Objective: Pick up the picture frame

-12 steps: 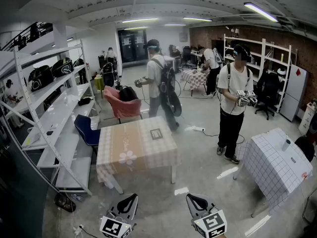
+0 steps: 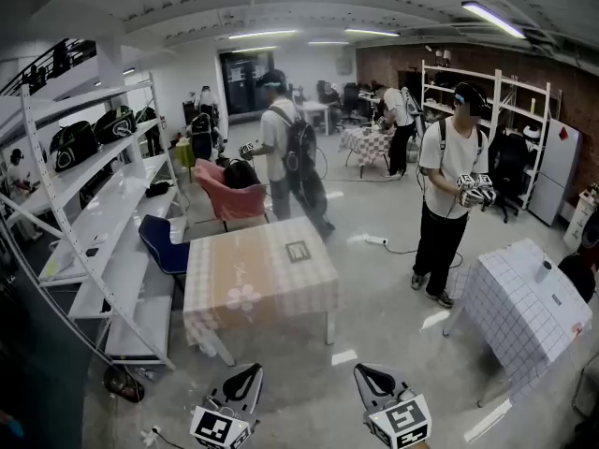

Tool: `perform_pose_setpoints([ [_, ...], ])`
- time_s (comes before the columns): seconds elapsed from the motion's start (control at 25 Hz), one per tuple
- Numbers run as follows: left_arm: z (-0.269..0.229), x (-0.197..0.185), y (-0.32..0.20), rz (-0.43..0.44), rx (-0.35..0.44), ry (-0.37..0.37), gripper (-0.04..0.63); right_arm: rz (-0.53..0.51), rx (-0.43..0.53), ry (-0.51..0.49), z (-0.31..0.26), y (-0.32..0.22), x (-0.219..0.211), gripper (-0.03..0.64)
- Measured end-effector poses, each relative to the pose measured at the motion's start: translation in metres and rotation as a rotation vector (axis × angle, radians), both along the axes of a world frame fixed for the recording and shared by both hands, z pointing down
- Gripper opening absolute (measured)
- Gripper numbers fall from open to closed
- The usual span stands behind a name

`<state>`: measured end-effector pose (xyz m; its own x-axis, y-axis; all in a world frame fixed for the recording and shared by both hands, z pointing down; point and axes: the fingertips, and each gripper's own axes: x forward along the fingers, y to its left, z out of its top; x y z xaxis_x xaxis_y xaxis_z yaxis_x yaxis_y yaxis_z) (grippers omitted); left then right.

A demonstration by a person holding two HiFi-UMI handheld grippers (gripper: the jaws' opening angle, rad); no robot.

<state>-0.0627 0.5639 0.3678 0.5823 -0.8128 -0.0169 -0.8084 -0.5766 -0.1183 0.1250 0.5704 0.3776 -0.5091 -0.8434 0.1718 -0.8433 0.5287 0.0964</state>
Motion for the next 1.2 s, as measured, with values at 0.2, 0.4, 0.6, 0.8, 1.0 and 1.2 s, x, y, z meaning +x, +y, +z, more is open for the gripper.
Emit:
perform_pose_setpoints([
  [0.2,0.007,-0.010,-0.020,0.011,-0.020,-0.002,0.018,0.003,0.009,-0.005,0.004,-0.022,-0.010,0.026],
  [0.4,0.014,-0.033,-0.044,0.039,-0.028,0.005,0.020,0.024,0.020,-0.003,0.007,-0.045,-0.034,0.026],
  [0.6,0.018,-0.060,-0.075,0.075,-0.031,0.020,0.018,0.063,0.012,0.000,0.009,-0.073,-0.059,0.026],
  [0.8,0.020,-0.081,-0.105,0.114,-0.034,0.042,0.018,0.089,0.020,0.011,0.008,-0.100,-0.086,0.026],
  [1.0,0.022,-0.093,-0.130,0.135,-0.038,0.062,0.018,0.094,0.009,0.024,0.010,-0.122,-0.105,0.026],
  [1.2,0.029,-0.086,-0.160,0.145,-0.054,0.060,0.018,0.097,0.006,0.028,0.012,-0.155,-0.099,0.026],
])
